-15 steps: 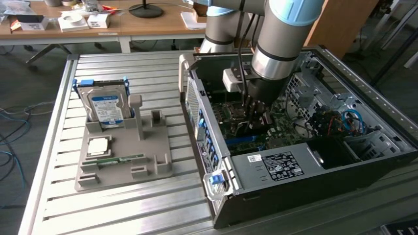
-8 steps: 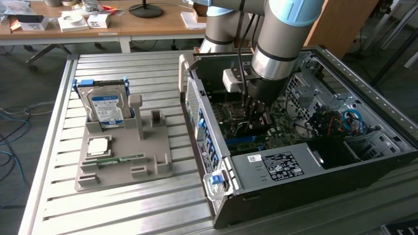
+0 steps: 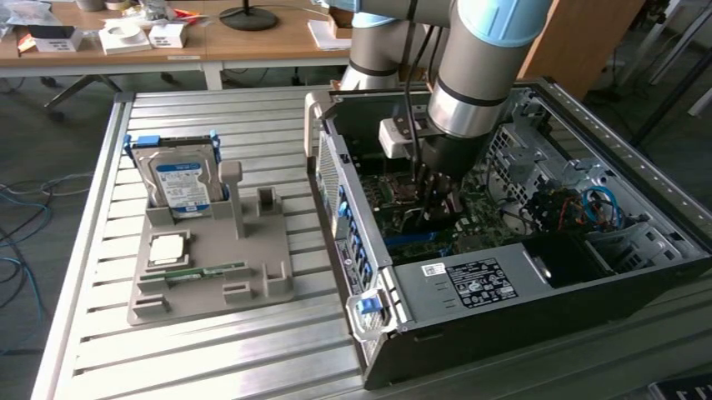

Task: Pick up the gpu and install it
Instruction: 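Insert the gpu into the slot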

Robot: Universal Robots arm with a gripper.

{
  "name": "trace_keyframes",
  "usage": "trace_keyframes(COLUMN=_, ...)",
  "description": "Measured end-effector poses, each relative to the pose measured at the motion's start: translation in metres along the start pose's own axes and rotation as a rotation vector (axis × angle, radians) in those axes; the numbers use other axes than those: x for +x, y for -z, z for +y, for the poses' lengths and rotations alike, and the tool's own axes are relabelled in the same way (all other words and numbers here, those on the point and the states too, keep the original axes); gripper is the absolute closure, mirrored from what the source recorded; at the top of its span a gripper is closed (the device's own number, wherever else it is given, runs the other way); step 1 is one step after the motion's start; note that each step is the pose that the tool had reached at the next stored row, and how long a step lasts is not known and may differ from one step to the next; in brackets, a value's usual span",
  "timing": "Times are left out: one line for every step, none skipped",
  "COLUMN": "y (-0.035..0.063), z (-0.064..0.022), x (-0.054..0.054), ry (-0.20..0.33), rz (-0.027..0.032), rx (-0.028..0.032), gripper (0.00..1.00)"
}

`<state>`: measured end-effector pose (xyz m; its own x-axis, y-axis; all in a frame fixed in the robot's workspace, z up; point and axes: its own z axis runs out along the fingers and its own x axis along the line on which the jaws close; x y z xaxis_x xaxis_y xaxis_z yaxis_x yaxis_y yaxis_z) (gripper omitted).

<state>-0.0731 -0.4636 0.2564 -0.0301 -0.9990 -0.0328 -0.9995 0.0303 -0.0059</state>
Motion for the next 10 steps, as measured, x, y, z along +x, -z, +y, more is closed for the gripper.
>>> trace_keyframes(y=-0.0005, z=0.0000, x=-0.0001, ry=0.000, rz=-0.0004, rx=0.0002, gripper=0.74)
trace_keyframes(y=-0.0010, z=0.0000, x=0.0000, ry=0.000, rz=-0.0005, rx=0.0002, gripper=0.74)
trace_keyframes(y=-0.0010, z=0.0000, x=0.0000, ry=0.000, rz=-0.0001, rx=0.0000, gripper=0.74)
trace_keyframes(y=-0.0010, z=0.0000, x=0.0000, ry=0.000, rz=0.0000, rx=0.0000, gripper=0.74)
trace_keyframes(y=-0.0010, z=0.0000, x=0.0000, ry=0.000, rz=0.0000, rx=0.0000, gripper=0.74)
trace_keyframes(y=-0.0011, z=0.0000, x=0.0000, ry=0.000, rz=0.0000, rx=0.0000, gripper=0.74)
trace_keyframes(y=-0.0011, z=0.0000, x=0.0000, ry=0.000, rz=0.0000, rx=0.0000, gripper=0.74)
trace_keyframes(y=-0.0012, z=0.0001, x=0.0002, ry=0.000, rz=-0.0002, rx=0.0001, gripper=0.74)
trace_keyframes(y=-0.0012, z=0.0002, x=0.0005, ry=0.000, rz=-0.0003, rx=0.0001, gripper=0.74)
trace_keyframes(y=-0.0012, z=0.0003, x=0.0007, ry=0.000, rz=-0.0002, rx=0.0001, gripper=0.74)
